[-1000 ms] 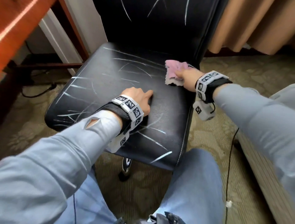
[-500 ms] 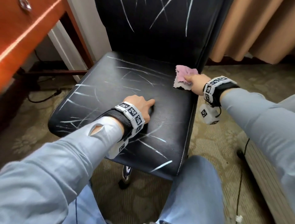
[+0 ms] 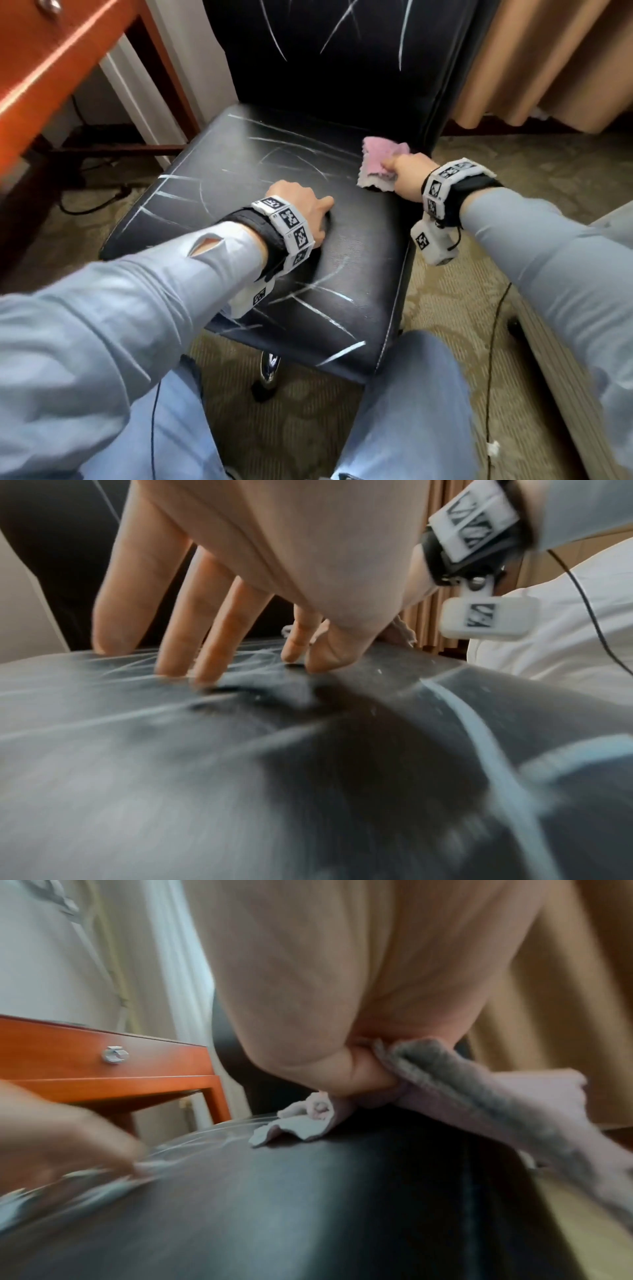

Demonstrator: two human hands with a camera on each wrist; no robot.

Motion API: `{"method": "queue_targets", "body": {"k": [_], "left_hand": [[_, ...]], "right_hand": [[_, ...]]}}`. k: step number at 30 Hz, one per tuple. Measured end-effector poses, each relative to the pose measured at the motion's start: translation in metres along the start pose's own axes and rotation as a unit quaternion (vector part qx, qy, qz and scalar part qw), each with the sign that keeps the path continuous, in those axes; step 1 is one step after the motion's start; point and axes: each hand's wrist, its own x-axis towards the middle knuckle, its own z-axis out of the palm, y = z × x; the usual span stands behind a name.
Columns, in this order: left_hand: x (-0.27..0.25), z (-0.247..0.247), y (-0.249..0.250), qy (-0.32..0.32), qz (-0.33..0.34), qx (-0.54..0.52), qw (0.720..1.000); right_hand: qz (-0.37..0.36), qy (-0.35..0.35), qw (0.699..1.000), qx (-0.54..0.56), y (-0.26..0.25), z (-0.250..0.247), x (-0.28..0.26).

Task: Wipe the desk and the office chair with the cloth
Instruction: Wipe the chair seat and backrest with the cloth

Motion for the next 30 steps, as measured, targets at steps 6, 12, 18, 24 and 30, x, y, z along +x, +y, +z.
{"method": "queue_targets", "body": {"k": [6, 12, 18, 24, 30], "left_hand": [[0.030, -0.012, 0.013, -0.039, 0.054, -0.065, 0.996], [0.033, 0.005, 0.020, -0.036, 0.046, -0.051, 0.997], [0.040, -0.011, 0.011, -0.069, 0.056, -0.088, 0.992], [0.043, -0.005, 0.008, -0.059, 0.062, -0.089, 0.992], [0.040, -0.005, 0.005, -0.060, 0.055, -0.107, 0.991]], "right_hand": [[-0.029, 0.019, 0.999, 0.013, 0.009, -0.002, 0.008], [0.001, -0.001, 1.000, 0.008, -0.003, -0.002, 0.015], [-0.048, 0.006, 0.998, 0.028, 0.008, -0.001, 0.021], [-0.024, 0.005, 1.000, 0.013, -0.006, -0.002, 0.017], [-0.119, -0.007, 0.992, 0.047, -0.016, 0.008, 0.015]]}}
